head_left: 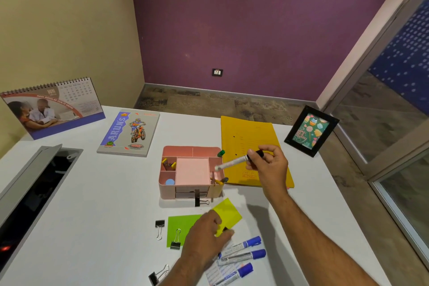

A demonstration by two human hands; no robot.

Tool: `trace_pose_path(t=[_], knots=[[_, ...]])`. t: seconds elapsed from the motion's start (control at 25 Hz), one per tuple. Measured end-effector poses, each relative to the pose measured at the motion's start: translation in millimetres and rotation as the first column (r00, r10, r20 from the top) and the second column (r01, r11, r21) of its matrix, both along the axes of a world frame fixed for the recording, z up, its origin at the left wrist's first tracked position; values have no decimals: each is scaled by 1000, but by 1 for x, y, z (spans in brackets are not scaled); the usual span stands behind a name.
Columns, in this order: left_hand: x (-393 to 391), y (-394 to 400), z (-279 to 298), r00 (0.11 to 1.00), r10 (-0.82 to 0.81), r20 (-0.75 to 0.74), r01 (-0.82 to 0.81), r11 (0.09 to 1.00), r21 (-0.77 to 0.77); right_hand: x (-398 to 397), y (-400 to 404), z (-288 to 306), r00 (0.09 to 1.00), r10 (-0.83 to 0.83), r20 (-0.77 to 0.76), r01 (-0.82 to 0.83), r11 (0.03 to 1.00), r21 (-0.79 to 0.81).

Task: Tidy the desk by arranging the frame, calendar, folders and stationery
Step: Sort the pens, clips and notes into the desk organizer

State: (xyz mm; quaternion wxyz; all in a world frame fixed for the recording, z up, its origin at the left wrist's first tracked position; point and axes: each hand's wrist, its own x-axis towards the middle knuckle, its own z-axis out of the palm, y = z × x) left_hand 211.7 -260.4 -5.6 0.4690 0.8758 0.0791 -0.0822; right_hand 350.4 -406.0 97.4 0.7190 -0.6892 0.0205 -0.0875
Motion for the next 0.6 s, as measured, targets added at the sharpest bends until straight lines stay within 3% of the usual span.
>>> trace_pose_path(t=[0.12, 0.24, 0.44, 0.6], knots=[[-10, 1, -7, 972, -210, -106, 224, 964, 140, 13, 23, 6, 995, -89, 52, 93, 993, -76], [-11, -1, -12, 932, -315, -177, 353, 899, 259, 22, 46, 1, 990, -81, 118, 109, 962, -250], [-11, -4, -22, 901, -373, -220, 428, 843, 324, 31, 66, -14, 995, 28, 93, 38, 768, -639], [-9, -5, -26, 908, -341, -244, 405, 866, 295, 36, 68, -22, 996, 79, -28, -72, 642, -763]])
